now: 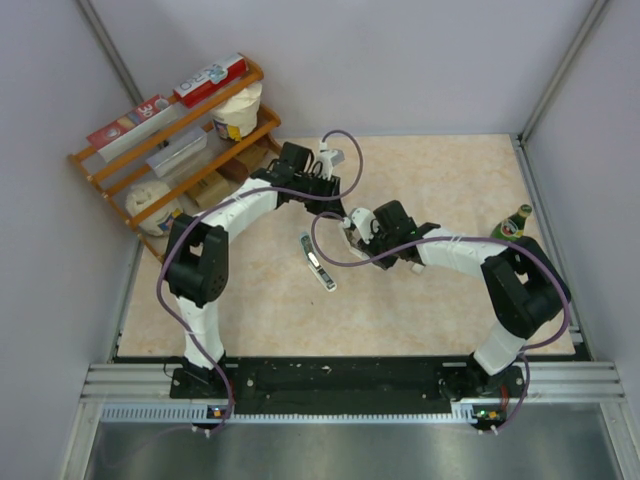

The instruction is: Load the staples into the stapler

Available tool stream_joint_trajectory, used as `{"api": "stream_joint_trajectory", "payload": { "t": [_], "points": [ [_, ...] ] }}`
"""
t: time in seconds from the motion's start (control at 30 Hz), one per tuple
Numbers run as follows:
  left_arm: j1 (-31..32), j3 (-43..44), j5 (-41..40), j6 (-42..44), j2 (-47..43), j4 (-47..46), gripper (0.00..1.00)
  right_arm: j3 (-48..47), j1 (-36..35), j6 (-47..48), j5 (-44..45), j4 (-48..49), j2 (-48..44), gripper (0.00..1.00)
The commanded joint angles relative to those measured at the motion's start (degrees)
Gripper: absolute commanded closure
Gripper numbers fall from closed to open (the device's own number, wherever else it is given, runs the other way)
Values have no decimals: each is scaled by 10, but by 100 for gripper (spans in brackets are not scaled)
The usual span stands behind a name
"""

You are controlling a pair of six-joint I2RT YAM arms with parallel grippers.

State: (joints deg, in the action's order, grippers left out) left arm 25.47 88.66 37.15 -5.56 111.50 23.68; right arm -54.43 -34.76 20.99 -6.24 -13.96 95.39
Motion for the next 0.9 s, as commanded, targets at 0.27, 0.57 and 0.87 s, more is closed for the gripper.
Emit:
{"api": "stream_joint_trajectory", "payload": {
  "t": [0.27, 0.57, 0.87],
  "points": [
    [10, -1, 81, -21, -20, -43, 52, -22, -10, 3, -3, -2, 8, 77],
    [17, -18, 122, -30, -30, -68, 48, -22, -10, 2, -1, -1, 9, 77],
    [19, -16, 131, -38, -30, -75, 47, -23, -11, 2, -1, -2, 12, 77]
  ]
}}
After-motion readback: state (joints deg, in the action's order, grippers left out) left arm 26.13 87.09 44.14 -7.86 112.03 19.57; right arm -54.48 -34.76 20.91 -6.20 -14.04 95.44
